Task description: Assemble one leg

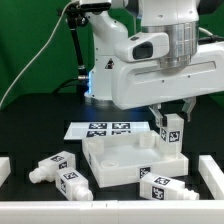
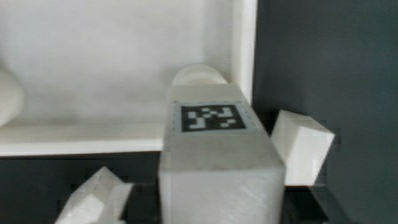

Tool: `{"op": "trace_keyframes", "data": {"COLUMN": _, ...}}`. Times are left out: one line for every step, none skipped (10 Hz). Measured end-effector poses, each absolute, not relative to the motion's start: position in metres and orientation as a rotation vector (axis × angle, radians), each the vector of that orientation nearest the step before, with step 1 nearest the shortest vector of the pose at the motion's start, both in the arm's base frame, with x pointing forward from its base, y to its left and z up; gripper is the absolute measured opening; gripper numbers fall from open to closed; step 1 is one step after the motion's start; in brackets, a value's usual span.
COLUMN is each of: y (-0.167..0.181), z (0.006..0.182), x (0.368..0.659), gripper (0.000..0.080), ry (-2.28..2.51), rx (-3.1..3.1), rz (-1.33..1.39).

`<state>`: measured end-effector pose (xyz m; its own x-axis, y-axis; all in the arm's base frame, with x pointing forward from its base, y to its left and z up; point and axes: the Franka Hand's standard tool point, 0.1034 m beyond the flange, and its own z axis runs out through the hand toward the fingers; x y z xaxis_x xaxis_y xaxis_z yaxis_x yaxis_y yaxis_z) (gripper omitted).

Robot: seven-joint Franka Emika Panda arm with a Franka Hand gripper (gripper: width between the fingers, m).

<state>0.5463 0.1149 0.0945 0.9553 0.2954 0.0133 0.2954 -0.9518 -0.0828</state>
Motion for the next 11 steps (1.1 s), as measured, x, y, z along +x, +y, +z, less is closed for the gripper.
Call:
{"op": "trace_keyframes", "data": {"y": 0.1150, "z": 0.0945, "x": 0.5463, "gripper": 0.0280, "ry": -0.438, "rx": -3.026, "rz": 0.000}}
{"op": "trace_keyframes", "data": {"y": 0.1150, "z": 0.0945, "x": 0.5463, "gripper": 0.0280, "ry": -0.441, "rx": -3.026, "rz": 0.000}}
{"op": "trace_keyframes", "data": {"y": 0.1153, "z": 0.0944, "x": 0.5462, "gripper": 0.0280, "ry": -0.405, "rx": -3.029, "rz": 0.001}}
{"op": "trace_keyframes", "data": {"y": 0.1163, "z": 0.0943, "x": 0.5459, "gripper": 0.0280, "ry": -0.263, "rx": -3.043, "rz": 0.008}}
{"op": "trace_keyframes", "data": {"y": 0.1166, "z": 0.0942, "x": 0.5458, "gripper": 0.0281, "ry": -0.166, "rx": -3.050, "rz": 0.013}}
{"op": "trace_keyframes", "data": {"y": 0.1179, "z": 0.0934, "x": 0.5453, "gripper": 0.0281, "ry": -0.056, "rx": -3.052, "rz": 0.020}}
{"op": "trace_keyframes", "data": {"y": 0.1211, "z": 0.0933, "x": 0.5451, "gripper": 0.0281, "ry": 0.100, "rx": -3.047, "rz": 0.025}}
{"op": "trace_keyframes", "data": {"y": 0.1228, "z": 0.0930, "x": 0.5450, "gripper": 0.0281, "ry": 0.222, "rx": -3.033, "rz": 0.025}}
{"op": "trace_keyframes", "data": {"y": 0.1235, "z": 0.0925, "x": 0.5450, "gripper": 0.0281, "ry": 0.381, "rx": -3.004, "rz": 0.027}}
{"op": "trace_keyframes", "data": {"y": 0.1236, "z": 0.0923, "x": 0.5456, "gripper": 0.0281, "ry": 0.525, "rx": -2.965, "rz": 0.009}}
{"op": "trace_keyframes", "data": {"y": 0.1247, "z": 0.0920, "x": 0.5451, "gripper": 0.0281, "ry": 0.686, "rx": -2.917, "rz": -0.017}}
